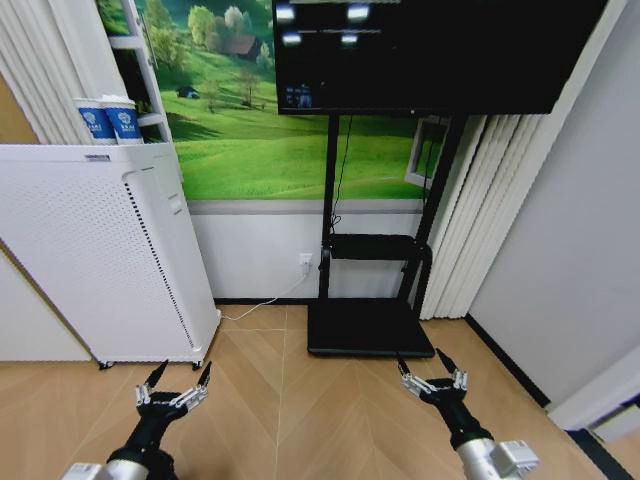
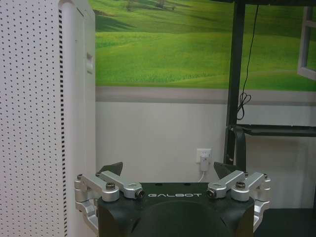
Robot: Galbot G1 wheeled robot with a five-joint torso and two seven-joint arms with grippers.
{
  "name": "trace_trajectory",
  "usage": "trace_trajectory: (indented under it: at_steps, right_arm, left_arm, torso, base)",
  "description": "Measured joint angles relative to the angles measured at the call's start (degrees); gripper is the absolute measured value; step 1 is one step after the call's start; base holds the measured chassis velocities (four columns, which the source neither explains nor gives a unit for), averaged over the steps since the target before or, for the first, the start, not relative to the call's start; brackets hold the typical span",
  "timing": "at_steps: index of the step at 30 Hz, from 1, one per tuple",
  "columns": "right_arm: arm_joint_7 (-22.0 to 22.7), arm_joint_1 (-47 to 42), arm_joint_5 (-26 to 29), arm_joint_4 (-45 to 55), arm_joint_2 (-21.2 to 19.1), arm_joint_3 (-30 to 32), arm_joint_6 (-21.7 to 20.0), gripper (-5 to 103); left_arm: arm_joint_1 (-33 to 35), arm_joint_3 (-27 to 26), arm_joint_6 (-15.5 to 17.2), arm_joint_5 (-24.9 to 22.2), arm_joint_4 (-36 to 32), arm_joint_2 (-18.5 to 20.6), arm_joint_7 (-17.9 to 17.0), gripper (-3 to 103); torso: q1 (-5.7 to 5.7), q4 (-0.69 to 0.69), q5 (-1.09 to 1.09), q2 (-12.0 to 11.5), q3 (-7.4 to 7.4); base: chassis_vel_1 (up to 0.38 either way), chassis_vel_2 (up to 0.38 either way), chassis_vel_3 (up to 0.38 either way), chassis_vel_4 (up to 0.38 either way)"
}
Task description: Pick up the trash bin and place the garbage on the floor into it.
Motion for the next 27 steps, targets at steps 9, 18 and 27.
trace_trajectory:
  at_steps: [9,18,27]
  right_arm:
    - [0.0,0.0,0.0,0.0,0.0,0.0,0.0,100]
    - [0.0,0.0,0.0,0.0,0.0,0.0,0.0,100]
    - [0.0,0.0,0.0,0.0,0.0,0.0,0.0,100]
  left_arm:
    - [0.0,0.0,0.0,0.0,0.0,0.0,0.0,100]
    - [0.0,0.0,0.0,0.0,0.0,0.0,0.0,100]
    - [0.0,0.0,0.0,0.0,0.0,0.0,0.0,100]
  torso:
    - [0.43,0.00,0.00,1.2,0.72]
    - [1.32,0.00,0.00,3.7,2.43]
    - [2.35,0.00,0.00,6.5,4.11]
  base:
    - [0.000,0.000,0.000,0.000]
    - [0.000,0.000,0.000,0.000]
    - [0.000,0.000,0.000,0.000]
